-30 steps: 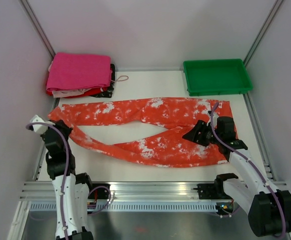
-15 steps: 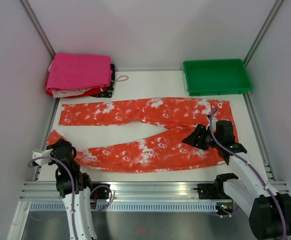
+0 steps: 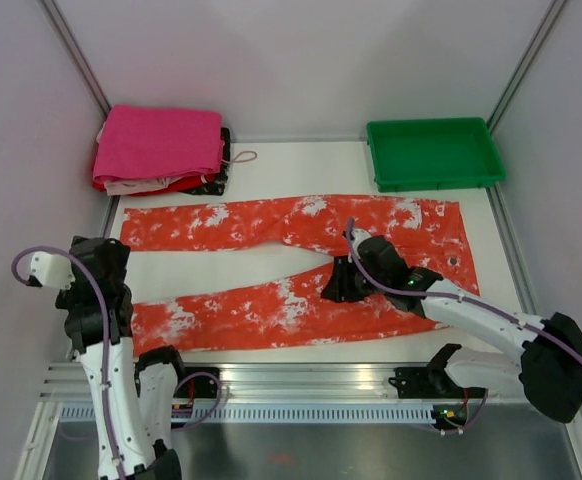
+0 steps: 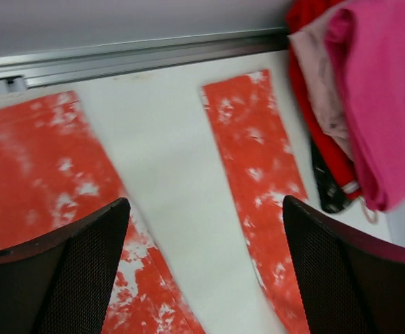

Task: Fold and stack the trousers
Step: Flatten the trousers out

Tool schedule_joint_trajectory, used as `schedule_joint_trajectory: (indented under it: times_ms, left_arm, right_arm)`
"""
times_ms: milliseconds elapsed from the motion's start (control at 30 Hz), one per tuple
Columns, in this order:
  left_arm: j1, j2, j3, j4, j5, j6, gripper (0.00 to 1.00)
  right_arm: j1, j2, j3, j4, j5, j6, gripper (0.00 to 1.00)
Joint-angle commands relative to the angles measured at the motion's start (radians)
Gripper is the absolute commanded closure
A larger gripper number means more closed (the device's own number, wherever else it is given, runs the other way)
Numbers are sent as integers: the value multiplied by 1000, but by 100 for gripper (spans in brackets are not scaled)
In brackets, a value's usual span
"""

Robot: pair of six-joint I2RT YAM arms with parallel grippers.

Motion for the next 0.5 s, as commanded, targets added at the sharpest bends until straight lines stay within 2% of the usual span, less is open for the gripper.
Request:
schedule_joint_trajectory:
  times_ms: [0,33,133,233,300,367,467]
  left_arm:
    - [1,-104,96,17,174,244,6]
    - [1,-133,112,-3,173,249,7]
    - [-36,-144,159,-79,139,248,9]
    - [-55,-132,107,-57,159,271,10]
    - [-55,-106,48,-40,231,260,11]
    - [-55,-83,-21,-28,285,228,17]
    - [-55,-43,-118,7,328,168,34]
  right_arm:
    - [113,100,79,77,168,52,59]
    - [157,132,88,91,171,62,67]
    - [234,261,129,133,194,96,75]
    - [291,378,174,168,228,110,83]
    - [306,450,208,177,239,125,88]
    - [311,505,232,177,275,141,94]
    - [312,550,248,197,320,159,100]
